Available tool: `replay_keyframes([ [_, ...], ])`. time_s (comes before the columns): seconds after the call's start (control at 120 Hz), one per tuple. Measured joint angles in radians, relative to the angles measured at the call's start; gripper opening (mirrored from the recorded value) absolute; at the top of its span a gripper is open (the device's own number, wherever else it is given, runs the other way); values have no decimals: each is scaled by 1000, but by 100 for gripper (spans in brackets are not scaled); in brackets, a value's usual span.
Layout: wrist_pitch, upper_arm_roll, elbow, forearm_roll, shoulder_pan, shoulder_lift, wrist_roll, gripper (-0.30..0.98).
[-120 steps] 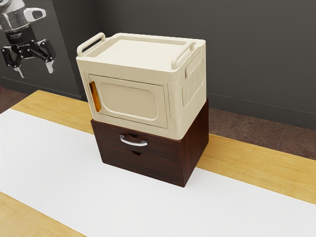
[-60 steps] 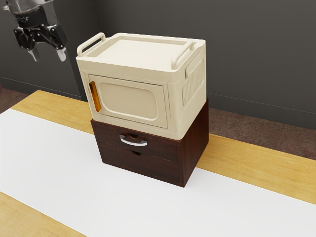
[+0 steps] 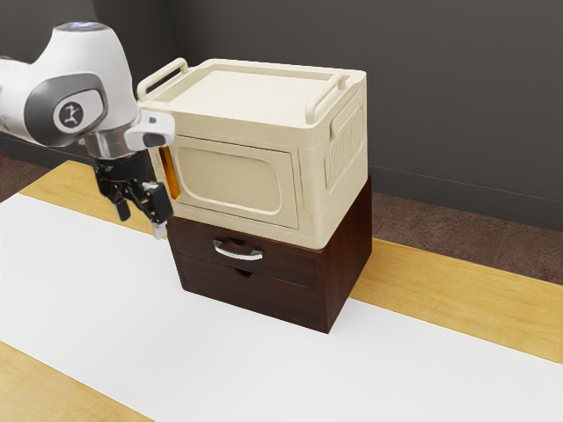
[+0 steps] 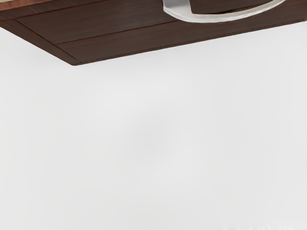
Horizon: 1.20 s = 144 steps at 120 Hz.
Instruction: Pull the drawer handle with one arm to open the drawer
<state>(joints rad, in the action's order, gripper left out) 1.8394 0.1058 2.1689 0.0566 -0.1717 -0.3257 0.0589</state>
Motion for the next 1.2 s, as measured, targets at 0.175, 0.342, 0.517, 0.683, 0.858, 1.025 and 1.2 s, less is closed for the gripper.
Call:
replay_keyframes([
  [0.175, 44, -196, 33, 1, 26, -30, 174, 69],
  [0.342, 64, -276, 29, -7, 84, -4, 383, 69],
  [0.517, 139, -280, 50, -12, 84, 66, 600, 69],
  [0.683, 242, -274, 58, -23, 87, 126, 783, 69],
  [0.858, 377, -278, 159, -26, 85, 94, 942, 67],
  [1.025, 535, -281, 252, -26, 86, 62, 1065, 67],
  [1.2, 662, -281, 286, -26, 92, 70, 1166, 67],
])
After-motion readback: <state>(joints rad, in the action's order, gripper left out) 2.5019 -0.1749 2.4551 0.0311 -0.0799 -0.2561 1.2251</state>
